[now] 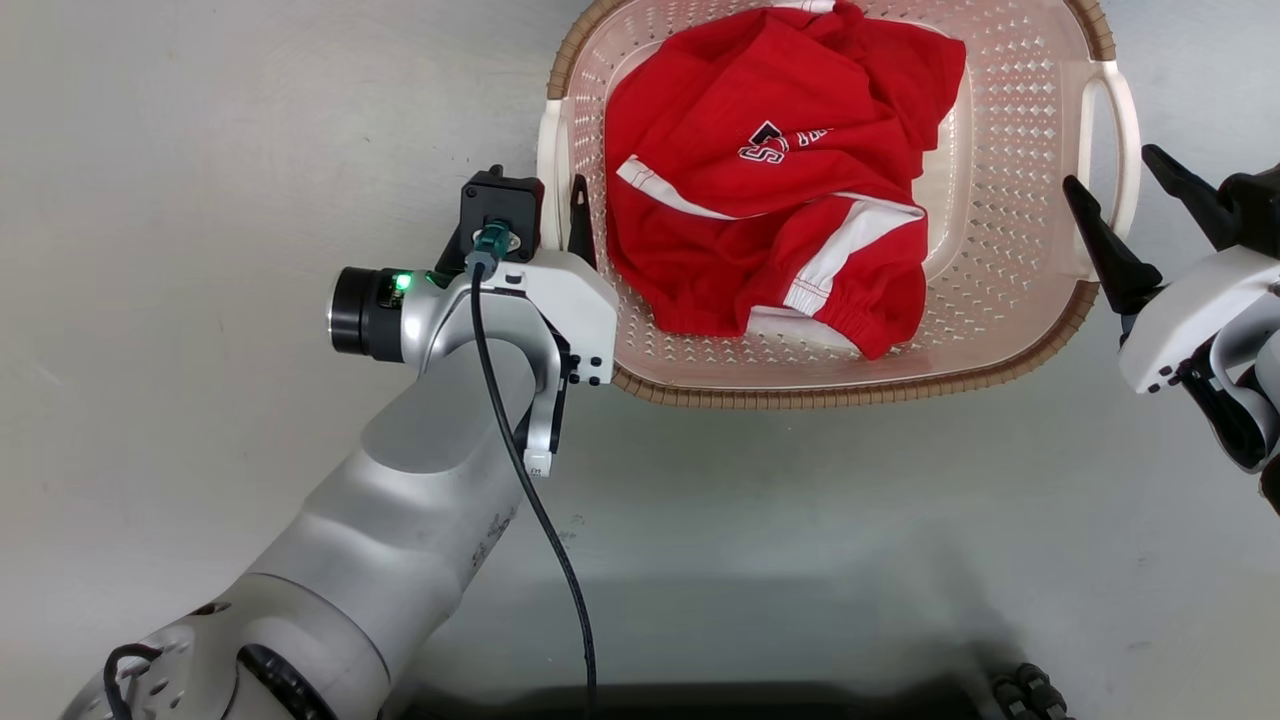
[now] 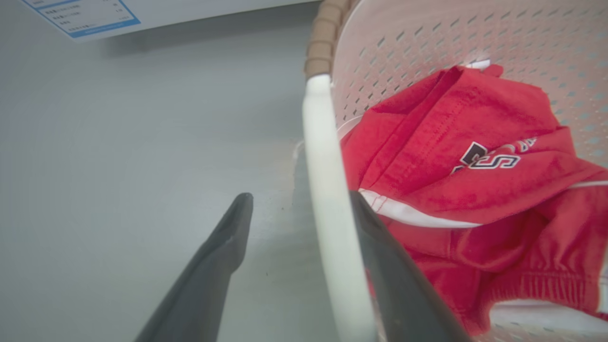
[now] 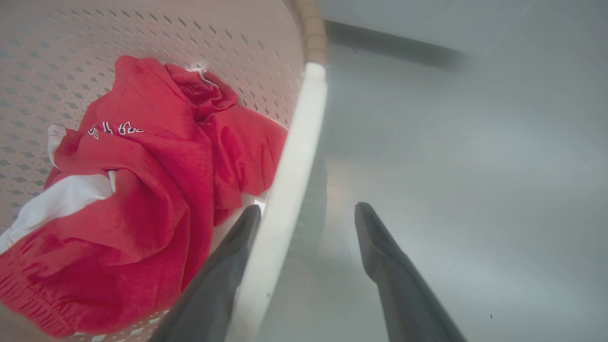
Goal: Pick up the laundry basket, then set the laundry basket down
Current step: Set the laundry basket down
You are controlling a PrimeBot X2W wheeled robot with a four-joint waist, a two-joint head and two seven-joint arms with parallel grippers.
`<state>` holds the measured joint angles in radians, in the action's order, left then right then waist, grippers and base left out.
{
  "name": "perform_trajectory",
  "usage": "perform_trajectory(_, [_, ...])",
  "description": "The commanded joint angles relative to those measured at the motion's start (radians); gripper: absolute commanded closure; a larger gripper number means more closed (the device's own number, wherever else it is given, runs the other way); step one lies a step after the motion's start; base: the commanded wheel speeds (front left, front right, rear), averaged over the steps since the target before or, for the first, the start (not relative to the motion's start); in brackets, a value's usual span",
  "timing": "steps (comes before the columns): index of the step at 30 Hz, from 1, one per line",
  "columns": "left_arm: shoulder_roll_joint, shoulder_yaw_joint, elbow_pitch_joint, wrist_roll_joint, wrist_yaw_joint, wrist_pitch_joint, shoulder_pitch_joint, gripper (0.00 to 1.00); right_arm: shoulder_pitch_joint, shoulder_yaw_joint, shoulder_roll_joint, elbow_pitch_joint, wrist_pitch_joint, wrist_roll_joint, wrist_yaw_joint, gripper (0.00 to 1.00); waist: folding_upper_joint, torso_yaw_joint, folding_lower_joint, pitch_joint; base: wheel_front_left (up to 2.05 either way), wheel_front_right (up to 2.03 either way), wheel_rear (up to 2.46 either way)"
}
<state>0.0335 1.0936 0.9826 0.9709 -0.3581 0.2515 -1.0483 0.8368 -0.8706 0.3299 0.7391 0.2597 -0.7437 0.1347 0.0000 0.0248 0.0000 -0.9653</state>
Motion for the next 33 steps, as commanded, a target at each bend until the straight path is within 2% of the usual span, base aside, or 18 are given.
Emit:
perform_trajectory(1, [0.017, -0.009, -0.011, 0.011, -0.012, 0.010, 0.013, 0.00, -0.059, -0.004, 0.018, -0.002, 0.002, 0.010, -0.004, 0.00, 0.0000, 0.000, 0.0000, -0.001, 0.00, 0.00, 0.00])
perform_trajectory(24, [0.017, -0.034, -0.060, -0.014, -0.006, 0.010, 0.016, 0.00, -0.062, 0.017, 0.010, -0.043, 0.002, 0.019, -0.004, 0.00, 0.0000, 0.008, 0.0000, 0.010, 0.00, 0.00, 0.00])
perform_trajectory(33, [0.017, -0.051, -0.086, -0.039, 0.001, 0.010, 0.029, 0.00, -0.068, 0.032, 0.013, -0.054, 0.002, 0.029, -0.004, 0.00, 0.0000, 0.009, 0.0000, 0.046, 0.00, 0.00, 0.00])
